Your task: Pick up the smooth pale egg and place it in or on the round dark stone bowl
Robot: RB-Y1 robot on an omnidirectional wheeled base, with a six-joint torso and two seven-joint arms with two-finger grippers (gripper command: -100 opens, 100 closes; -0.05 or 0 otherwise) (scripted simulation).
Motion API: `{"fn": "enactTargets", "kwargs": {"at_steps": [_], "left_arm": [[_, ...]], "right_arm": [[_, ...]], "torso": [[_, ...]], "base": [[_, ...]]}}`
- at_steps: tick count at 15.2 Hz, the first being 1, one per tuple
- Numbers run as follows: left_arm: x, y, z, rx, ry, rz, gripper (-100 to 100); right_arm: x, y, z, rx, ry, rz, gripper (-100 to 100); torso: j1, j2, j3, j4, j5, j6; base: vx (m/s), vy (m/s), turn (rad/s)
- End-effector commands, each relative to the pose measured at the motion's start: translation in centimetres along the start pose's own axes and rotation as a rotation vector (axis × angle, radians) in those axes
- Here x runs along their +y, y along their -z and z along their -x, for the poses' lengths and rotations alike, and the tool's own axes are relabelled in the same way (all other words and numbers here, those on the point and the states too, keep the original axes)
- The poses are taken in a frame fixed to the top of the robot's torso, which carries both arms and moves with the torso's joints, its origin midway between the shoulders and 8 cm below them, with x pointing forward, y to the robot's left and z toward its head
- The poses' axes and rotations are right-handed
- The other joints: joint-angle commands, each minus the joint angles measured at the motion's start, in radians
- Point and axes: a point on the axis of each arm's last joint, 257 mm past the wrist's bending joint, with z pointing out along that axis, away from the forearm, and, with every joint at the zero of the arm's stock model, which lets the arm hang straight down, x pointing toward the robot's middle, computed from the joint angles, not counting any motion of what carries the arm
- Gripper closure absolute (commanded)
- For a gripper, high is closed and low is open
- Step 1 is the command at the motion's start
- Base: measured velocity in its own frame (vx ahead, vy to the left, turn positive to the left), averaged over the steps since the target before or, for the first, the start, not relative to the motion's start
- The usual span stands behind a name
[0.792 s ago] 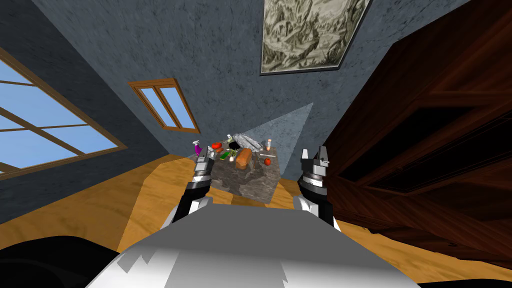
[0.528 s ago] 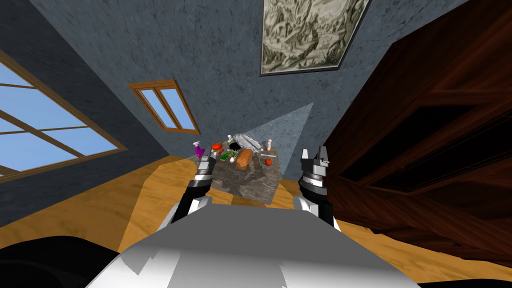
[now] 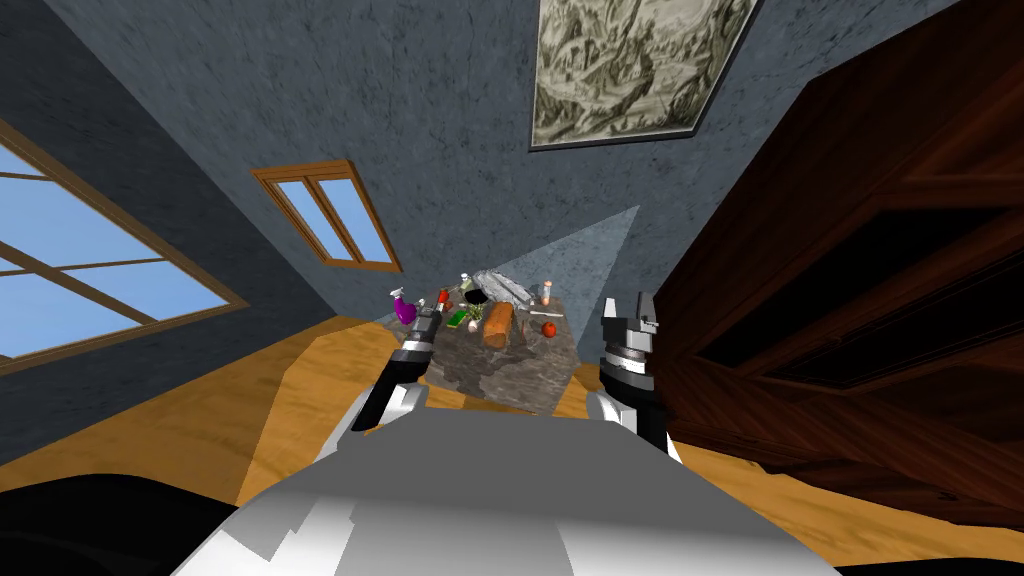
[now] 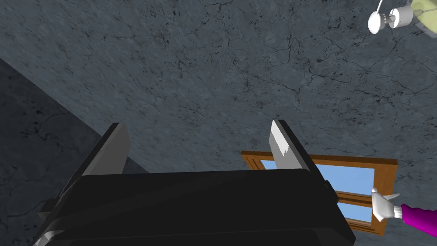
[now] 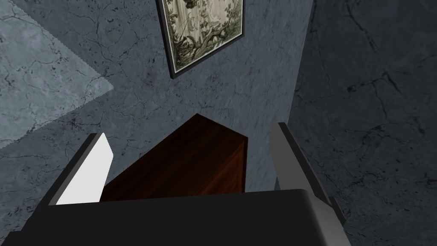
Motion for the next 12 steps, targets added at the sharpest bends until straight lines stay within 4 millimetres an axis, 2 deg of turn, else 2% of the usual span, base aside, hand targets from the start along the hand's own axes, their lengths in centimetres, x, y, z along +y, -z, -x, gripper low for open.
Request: {"fn": "enactTargets", "kwargs": {"at_steps": [1,2,7,8,12], "left_arm": [[0.7,-0.6,-1.1,0.026,-0.017,0.027,-100],[0.7,-0.6,-1.1,0.026,-0.017,0.027,-100],[2.9,-1.5,-4.0,0.093,-0.064,0.1,-100],[2.9,-1.5,-4.0,0.093,-0.064,0.1,-100],[5.6,-1.3,-6.9,0.17,-0.134,0.181,-100]], "right_arm": [[0.0,0.0,0.0,0.0,0.0,0.0,0],[0.0,0.0,0.0,0.0,0.0,0.0,0],[0.0,0.0,0.0,0.0,0.0,0.0,0],[0.0,0.0,0.0,0.0,0.0,0.0,0],[0.0,0.0,0.0,0.0,0.0,0.0,0]], "torso": [[0.0,0.0,0.0,0.0,0.0,0.0],[0.0,0.0,0.0,0.0,0.0,0.0],[-0.003,0.0,0.0,0.0,-0.001,0.0],[-0.003,0.001,0.0,0.0,0.0,0.0],[-0.005,0.002,0.001,0.0,-0.001,0.0]], "base": [[0.079,0.179,-0.041],[0.058,0.14,-0.031],[0.069,0.138,-0.047],[0.054,0.115,-0.05],[0.05,0.113,-0.089]]}}
